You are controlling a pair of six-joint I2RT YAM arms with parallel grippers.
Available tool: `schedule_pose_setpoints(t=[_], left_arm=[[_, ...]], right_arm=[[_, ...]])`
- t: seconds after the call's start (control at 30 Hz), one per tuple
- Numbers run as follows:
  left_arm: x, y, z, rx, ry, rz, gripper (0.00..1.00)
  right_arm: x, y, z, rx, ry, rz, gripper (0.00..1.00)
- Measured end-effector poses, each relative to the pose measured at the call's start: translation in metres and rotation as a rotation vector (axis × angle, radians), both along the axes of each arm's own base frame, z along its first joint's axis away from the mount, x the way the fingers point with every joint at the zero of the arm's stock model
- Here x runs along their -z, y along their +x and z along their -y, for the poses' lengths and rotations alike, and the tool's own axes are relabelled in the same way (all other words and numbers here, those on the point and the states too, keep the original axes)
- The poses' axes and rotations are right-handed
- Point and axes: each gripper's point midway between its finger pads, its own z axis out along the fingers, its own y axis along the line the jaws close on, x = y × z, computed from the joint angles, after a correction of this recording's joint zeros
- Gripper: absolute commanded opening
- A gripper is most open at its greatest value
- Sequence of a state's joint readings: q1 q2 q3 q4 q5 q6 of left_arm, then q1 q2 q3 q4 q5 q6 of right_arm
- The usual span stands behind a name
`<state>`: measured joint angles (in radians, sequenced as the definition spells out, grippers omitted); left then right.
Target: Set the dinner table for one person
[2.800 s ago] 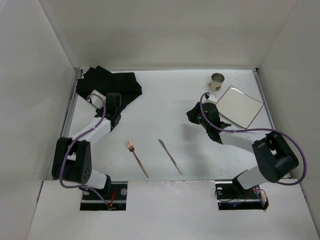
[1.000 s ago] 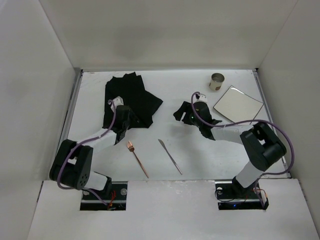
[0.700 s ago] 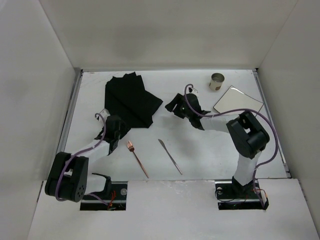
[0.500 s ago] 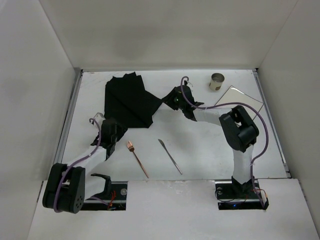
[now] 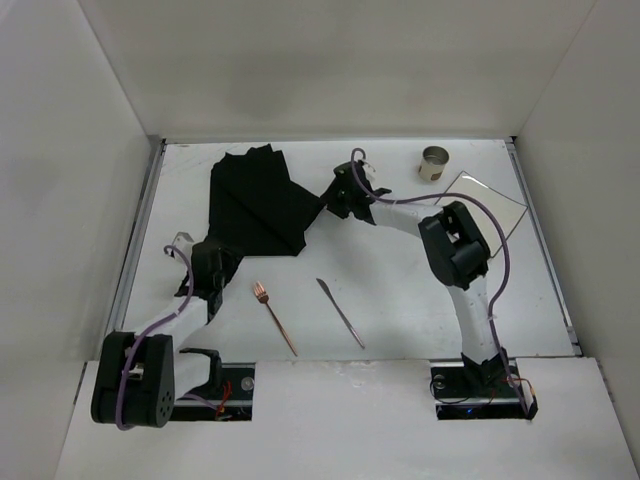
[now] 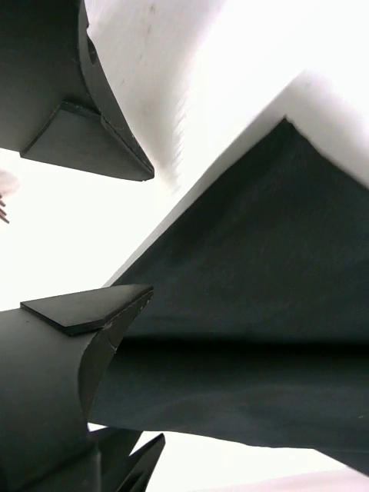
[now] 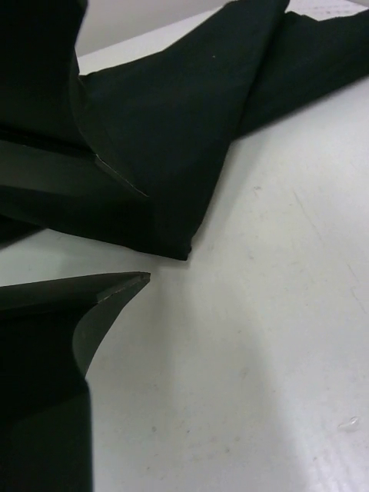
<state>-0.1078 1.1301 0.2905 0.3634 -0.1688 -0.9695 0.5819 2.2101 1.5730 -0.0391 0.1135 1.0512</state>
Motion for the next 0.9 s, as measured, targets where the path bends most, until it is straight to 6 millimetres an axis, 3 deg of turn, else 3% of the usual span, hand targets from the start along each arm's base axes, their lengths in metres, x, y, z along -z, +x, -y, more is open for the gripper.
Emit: schedule_pose_setpoints(t=[0.37, 0.53, 0.63, 0.77, 0.9], left_arm=[[0.009, 0.000, -0.020, -0.105, -0.069, 0.018, 0.60], [0.007, 0.003, -0.026, -0.138, -0.112, 0.059, 0.63], [0.006, 0.002, -0.027, -0.149, -0.133, 0.077, 0.63], [0.007, 0.004, -0.030, -0.164, -0.149, 0.088, 0.62], [0.007, 0.012, -0.033, -0.186, -0.169, 0.103, 0.61]], right_arm=[[-0.014, 0.015, -0.007, -0.007, -0.044, -0.020, 0.42], [-0.008, 0.007, -0.005, -0.035, -0.067, -0.055, 0.54], [-0.003, 0.001, -0.004, -0.059, -0.089, -0.073, 0.55], [0.000, -0.003, -0.005, -0.091, -0.115, -0.095, 0.49], [-0.005, 0.005, -0.020, -0.129, -0.111, -0.088, 0.37]])
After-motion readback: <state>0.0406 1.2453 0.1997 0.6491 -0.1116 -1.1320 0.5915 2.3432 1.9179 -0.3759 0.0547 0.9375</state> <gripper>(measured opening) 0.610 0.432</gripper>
